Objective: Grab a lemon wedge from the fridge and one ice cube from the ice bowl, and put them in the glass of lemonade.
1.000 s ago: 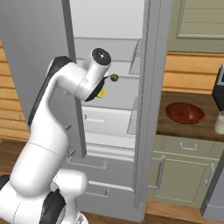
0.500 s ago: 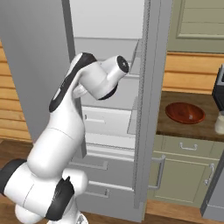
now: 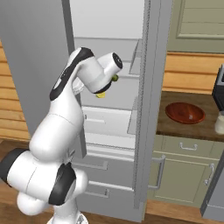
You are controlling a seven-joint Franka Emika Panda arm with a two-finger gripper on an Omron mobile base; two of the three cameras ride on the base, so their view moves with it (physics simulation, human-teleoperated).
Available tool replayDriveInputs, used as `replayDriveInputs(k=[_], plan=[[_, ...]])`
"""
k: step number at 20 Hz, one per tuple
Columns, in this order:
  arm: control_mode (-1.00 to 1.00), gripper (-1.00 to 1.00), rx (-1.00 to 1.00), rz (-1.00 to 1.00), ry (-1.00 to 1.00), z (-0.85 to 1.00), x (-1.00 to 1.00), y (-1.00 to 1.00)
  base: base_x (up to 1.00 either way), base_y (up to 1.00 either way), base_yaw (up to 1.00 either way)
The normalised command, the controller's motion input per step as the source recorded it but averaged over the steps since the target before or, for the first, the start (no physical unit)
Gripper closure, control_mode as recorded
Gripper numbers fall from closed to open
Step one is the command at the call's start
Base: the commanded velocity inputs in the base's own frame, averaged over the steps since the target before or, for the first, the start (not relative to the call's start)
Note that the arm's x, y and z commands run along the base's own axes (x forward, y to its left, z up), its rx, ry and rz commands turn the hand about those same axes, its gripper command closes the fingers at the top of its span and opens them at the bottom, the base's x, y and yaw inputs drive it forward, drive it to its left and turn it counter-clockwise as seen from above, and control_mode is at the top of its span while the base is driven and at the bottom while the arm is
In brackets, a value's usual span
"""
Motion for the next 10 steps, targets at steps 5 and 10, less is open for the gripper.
replayDriveInputs(k=[5,10], plan=[[-1.0,-1.0,0.0,0.03,-0.01,-0.08,0.37,0.04,0.0,0.0,0.0],[-1.0,-1.0,0.0,0.0,-0.02,0.0,0.15,-0.05,0.0,0.0,0.0]])
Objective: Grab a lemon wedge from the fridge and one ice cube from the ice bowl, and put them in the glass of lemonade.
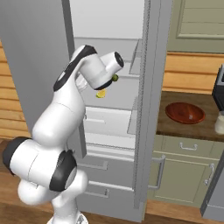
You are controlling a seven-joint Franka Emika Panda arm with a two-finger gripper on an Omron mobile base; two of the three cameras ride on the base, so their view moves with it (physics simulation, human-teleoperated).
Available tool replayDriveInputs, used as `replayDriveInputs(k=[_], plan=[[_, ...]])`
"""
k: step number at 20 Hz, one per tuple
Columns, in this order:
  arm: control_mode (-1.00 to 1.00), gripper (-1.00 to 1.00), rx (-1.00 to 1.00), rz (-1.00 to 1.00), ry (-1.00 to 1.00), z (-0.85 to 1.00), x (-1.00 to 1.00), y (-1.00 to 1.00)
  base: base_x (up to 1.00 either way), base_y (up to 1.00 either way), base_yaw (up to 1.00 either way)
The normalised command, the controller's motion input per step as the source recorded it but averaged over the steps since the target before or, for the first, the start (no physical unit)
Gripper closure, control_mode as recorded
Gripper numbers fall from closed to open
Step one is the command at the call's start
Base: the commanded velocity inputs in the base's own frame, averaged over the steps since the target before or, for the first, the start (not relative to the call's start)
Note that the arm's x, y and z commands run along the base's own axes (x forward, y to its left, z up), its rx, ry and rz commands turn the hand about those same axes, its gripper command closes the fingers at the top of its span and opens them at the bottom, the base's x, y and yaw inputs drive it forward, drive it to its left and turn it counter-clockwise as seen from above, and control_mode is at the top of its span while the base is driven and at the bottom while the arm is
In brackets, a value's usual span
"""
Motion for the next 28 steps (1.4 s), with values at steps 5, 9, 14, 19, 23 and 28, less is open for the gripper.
replayDriveInputs(k=[5,9,14,19,23,28], plan=[[-1.0,-1.0,0.0,0.0,0.0,-0.07,0.67,-0.19,0.0,0.0,0.0],[-1.0,-1.0,0.0,0.0,0.02,-0.05,0.34,-0.13,0.0,0.0,0.0],[-1.0,-1.0,0.0,0.07,0.04,0.0,0.01,0.18,0.0,0.0,0.0],[-1.0,-1.0,0.0,0.14,0.02,0.0,0.12,0.3,0.0,0.0,0.0],[-1.0,-1.0,0.0,0.17,0.0,0.0,-0.06,0.32,0.0,0.0,0.0],[-1.0,-1.0,0.02,0.17,0.0,0.0,-0.24,0.35,0.0,0.0,0.0]])
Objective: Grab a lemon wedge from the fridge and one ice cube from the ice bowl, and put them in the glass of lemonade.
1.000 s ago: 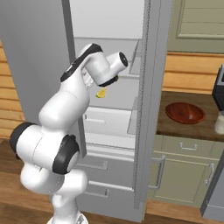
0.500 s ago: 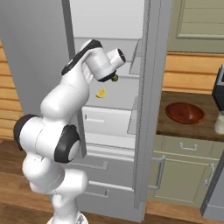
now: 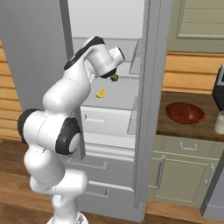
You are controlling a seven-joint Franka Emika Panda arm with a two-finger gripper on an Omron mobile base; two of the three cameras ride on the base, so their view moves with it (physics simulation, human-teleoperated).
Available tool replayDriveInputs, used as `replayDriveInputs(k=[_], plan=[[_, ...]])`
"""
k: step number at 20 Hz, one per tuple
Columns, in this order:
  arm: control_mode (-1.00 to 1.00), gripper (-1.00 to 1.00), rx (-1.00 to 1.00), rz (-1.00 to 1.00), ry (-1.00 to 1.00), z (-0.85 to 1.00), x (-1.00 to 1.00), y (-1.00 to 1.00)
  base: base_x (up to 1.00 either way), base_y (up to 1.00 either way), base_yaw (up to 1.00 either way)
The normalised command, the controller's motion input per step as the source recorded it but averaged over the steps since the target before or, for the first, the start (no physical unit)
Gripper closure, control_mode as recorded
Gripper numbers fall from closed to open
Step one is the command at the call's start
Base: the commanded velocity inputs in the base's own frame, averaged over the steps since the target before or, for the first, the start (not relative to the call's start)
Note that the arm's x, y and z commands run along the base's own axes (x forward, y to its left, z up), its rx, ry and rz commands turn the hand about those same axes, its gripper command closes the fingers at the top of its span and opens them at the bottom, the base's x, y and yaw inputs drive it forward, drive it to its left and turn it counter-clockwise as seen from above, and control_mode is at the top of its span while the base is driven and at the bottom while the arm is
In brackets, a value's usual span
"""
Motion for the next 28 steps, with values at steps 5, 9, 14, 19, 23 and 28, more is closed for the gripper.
replayDriveInputs(k=[5,9,14,19,23,28], plan=[[-1.0,-1.0,0.03,0.17,-0.03,0.0,-0.18,0.55,0.0,0.0,0.0],[-1.0,-1.0,0.0,0.14,-0.08,0.1,-0.46,0.66,0.0,0.0,0.0],[-1.0,-1.0,0.0,0.1,-0.1,0.21,-0.94,0.6,0.0,0.0,0.0],[-1.0,-1.0,0.0,0.02,-0.17,0.34,-0.87,0.74,0.0,0.0,0.0],[-1.0,-1.0,0.0,0.0,-0.23,0.37,-0.38,0.82,0.0,0.0,0.0],[-1.0,-1.0,0.0,-0.02,-0.22,0.19,-0.01,0.94,0.0,0.0,0.0]])
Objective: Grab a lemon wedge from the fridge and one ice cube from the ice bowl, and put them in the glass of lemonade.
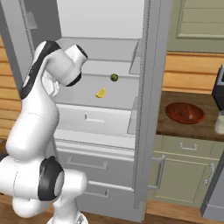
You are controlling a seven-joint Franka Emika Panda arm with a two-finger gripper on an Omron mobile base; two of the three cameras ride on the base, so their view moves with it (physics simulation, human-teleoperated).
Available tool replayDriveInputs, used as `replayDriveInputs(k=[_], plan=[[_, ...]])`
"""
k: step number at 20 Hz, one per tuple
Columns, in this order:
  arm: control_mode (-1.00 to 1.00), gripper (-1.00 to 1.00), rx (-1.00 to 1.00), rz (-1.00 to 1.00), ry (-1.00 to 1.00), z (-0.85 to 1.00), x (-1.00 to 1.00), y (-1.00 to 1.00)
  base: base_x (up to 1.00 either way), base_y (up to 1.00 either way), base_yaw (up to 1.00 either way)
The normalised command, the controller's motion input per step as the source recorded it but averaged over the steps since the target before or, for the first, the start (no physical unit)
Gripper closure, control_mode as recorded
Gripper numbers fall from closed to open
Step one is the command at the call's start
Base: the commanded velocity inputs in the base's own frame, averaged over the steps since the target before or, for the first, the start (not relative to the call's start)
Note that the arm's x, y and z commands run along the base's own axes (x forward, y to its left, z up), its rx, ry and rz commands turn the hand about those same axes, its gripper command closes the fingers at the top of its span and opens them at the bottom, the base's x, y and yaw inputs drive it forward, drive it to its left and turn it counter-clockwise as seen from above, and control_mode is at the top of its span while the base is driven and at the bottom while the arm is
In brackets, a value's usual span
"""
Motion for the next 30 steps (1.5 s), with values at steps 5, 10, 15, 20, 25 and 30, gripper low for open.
replayDriveInputs(k=[5,10,15,20,25,30], plan=[[-1.0,-1.0,0.0,-0.14,-0.18,0.2,0.0,1.0,0.0,0.0,0.0],[-1.0,-1.0,0.07,-0.09,-0.07,0.11,0.09,0.9,0.0,0.0,0.0],[-1.0,-1.0,0.24,-0.02,0.0,0.0,0.1,0.5,0.0,0.0,0.0],[-1.0,-1.0,0.13,0.0,0.06,0.26,0.19,-0.44,0.0,0.0,0.0],[-1.0,-1.0,0.1,0.0,0.02,0.21,0.12,-0.33,0.0,0.0,0.0],[-1.0,-1.0,0.01,0.0,0.1,0.01,0.78,0.15,0.0,0.0,0.0]])
